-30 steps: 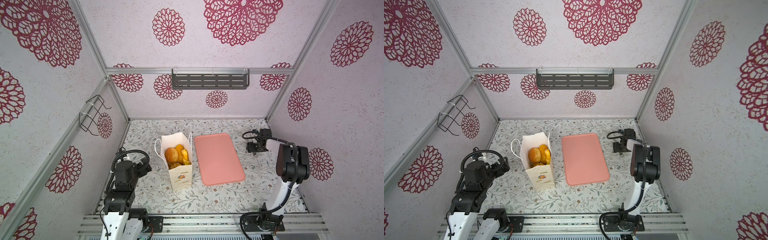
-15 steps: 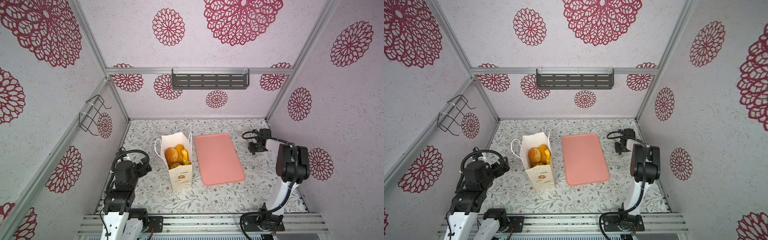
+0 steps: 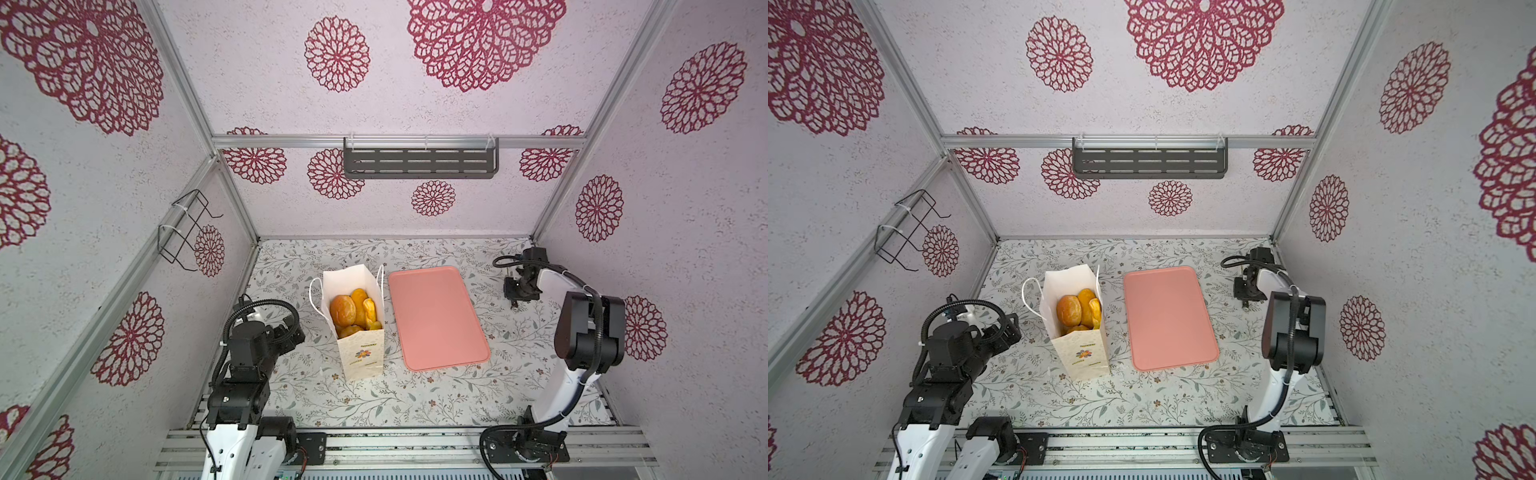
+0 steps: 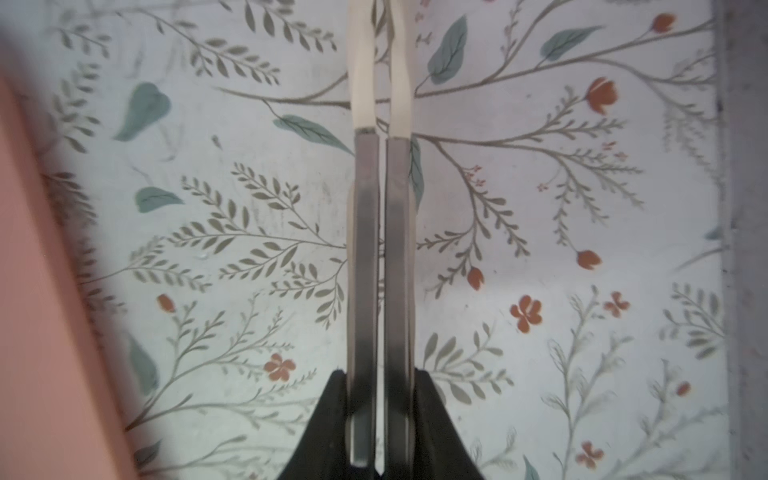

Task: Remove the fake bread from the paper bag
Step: 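Grasp the metal tongs with the right gripper while left gripper approaches the bag, then lift the tongs with the right gripper while left gripper grasps the bag rim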

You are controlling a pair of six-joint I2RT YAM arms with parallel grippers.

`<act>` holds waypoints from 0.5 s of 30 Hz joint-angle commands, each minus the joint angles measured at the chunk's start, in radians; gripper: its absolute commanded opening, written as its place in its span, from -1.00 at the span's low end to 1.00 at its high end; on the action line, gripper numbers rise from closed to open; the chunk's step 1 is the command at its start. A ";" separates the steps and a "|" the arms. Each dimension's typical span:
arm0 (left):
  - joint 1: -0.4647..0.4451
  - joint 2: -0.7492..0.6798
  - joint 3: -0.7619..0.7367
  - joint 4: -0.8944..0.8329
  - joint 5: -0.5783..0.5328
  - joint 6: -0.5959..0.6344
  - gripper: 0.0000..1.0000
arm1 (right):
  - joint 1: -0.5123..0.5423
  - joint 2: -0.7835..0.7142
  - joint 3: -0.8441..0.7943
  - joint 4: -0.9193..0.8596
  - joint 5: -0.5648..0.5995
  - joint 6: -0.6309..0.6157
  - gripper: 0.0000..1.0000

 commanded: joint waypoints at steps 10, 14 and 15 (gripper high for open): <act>-0.013 -0.053 0.129 -0.115 0.204 -0.077 0.95 | 0.008 -0.434 -0.011 -0.269 -0.268 0.221 -0.33; -0.015 -0.094 0.195 -0.205 0.232 -0.102 0.95 | 0.008 -0.530 -0.073 -0.295 -0.341 0.246 -0.25; -0.015 -0.102 0.216 -0.229 0.239 -0.100 0.95 | 0.008 -0.551 -0.083 -0.302 -0.353 0.250 -0.24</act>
